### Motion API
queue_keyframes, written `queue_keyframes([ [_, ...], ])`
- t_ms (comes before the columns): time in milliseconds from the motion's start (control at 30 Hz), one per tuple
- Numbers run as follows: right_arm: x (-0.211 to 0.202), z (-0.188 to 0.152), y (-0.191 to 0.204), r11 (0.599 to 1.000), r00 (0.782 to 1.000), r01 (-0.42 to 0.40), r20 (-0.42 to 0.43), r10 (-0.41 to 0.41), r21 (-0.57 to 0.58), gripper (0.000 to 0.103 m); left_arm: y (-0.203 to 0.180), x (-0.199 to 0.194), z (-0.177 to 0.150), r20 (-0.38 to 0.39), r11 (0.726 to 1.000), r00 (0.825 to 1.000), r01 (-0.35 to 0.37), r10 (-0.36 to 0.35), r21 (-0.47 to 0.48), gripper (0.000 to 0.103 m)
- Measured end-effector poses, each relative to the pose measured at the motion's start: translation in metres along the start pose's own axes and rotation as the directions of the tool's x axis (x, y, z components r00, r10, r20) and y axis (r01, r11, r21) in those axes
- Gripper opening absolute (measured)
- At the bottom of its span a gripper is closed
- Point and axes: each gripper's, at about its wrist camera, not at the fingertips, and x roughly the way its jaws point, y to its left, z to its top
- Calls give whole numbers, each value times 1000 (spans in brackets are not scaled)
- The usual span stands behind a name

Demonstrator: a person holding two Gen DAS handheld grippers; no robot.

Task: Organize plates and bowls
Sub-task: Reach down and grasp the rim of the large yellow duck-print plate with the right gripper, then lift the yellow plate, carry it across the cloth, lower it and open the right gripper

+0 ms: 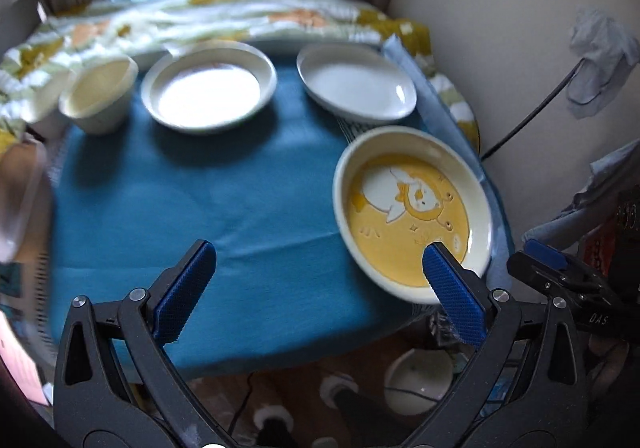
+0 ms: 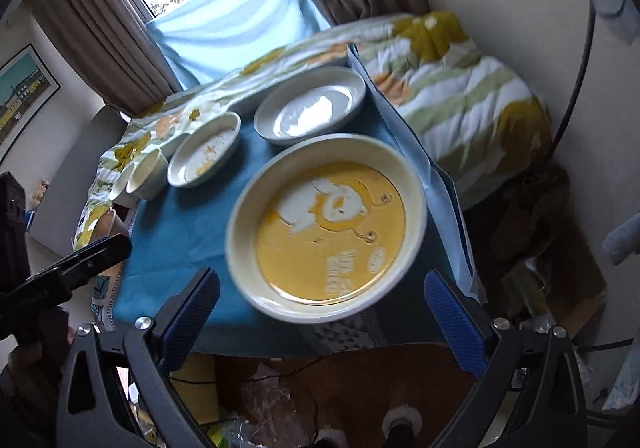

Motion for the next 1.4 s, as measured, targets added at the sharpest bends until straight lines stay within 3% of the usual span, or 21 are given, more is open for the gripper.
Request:
queue_keyframes([
  [233, 50, 28, -45, 994, 989, -104, -104, 102, -18, 78, -21, 64, 11, -97, 999, 995, -32, 29, -31, 98],
  [433, 67, 47, -61, 990, 983, -131, -137, 122, -59, 57, -21, 88, 14, -138, 995, 989, -67, 57, -73, 77],
  [567, 73, 52, -67, 987, 977, -148, -167, 136, -65, 33, -14, 94, 12, -151, 990, 986, -83, 64, -117, 51],
  [633, 74, 53, -69, 986, 975, -148, -176, 133, -79, 28, -12, 96, 11, -164, 988, 984, -88, 66, -129, 39],
  [667, 75, 54, -70, 986, 975, -143, -181, 126, -86, 23, -12, 98, 10, -175, 987, 982, -90, 66, -131, 27],
  [767, 77, 57, -75, 988, 974, -132, -194, 113, -86, 12, -13, 98, 10, -173, 988, 984, -63, 38, -138, 15],
  [1167, 79, 60, -69, 980, 974, -108, -214, 71, -167, 10, -22, 94, 12, -163, 988, 982, -111, 93, -109, 15],
  [1400, 71, 66, -63, 970, 980, -95, -190, 52, -225, 11, -27, 79, 16, -118, 987, 987, -120, 107, -104, 15],
])
